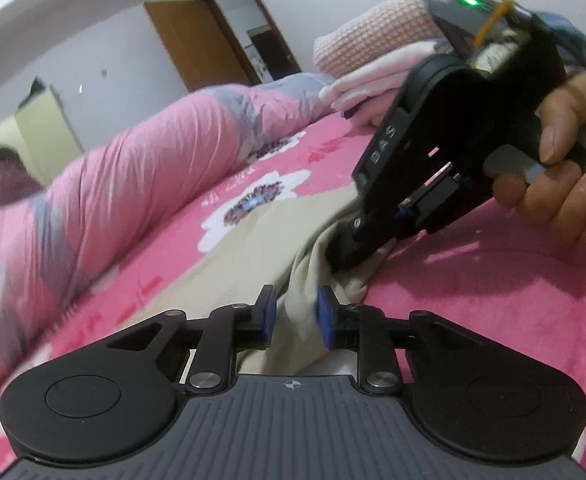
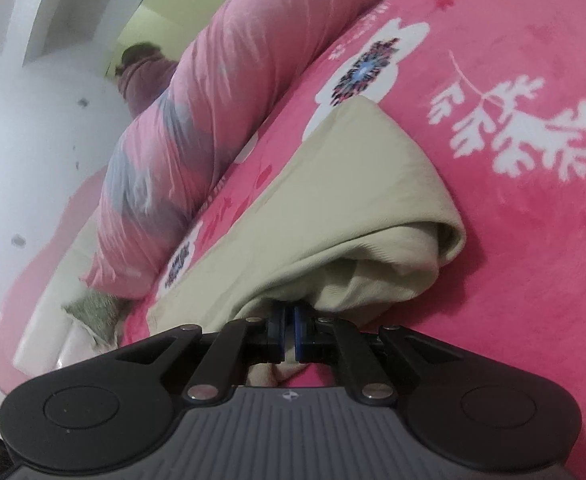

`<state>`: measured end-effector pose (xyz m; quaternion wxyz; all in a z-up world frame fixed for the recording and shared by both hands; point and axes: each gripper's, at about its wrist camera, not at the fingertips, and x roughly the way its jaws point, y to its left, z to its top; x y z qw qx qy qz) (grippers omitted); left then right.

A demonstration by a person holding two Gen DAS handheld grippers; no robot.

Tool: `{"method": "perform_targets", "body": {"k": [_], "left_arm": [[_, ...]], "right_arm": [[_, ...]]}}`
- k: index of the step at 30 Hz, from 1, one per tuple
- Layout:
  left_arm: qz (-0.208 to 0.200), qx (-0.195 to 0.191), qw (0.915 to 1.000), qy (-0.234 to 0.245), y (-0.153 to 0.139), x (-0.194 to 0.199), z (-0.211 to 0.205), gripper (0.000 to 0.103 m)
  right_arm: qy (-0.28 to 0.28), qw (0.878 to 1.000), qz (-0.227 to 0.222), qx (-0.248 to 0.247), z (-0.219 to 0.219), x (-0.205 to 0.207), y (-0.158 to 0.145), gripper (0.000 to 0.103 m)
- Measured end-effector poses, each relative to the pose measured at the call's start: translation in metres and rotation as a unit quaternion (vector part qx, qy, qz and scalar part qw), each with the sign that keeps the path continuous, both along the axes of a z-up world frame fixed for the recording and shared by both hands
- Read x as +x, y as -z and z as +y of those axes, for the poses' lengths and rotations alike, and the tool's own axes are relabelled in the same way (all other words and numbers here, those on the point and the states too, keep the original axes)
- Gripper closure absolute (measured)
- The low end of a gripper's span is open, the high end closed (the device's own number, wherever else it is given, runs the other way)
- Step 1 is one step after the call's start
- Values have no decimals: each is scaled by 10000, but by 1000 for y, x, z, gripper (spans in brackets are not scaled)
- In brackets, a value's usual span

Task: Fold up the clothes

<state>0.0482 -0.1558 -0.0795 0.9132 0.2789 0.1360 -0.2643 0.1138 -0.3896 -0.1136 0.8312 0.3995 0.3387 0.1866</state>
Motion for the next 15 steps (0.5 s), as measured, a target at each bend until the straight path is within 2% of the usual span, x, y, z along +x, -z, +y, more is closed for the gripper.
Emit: {"method": "perform_targets", "body": {"k": [2, 6, 10, 13, 15], "left_arm": [[183, -109, 9998, -52, 1, 3, 4, 79], [444, -386, 9982, -135, -5, 5, 10, 78], [837, -843, 9923, -358, -9, 21, 16, 81], [658, -673, 9946, -442, -6, 20, 13, 96], [467, -483, 9966, -482, -3, 17, 10, 98]], "right_arm": [[158, 9996, 80, 228, -4, 5, 9, 100], [315, 9992, 74, 241, -6, 7, 16, 102], [241, 9996, -63, -158, 0, 3, 11, 102], [239, 9996, -88, -149, -1, 3, 13, 103], [225, 9995, -117, -166, -1, 3, 14, 103]]}}
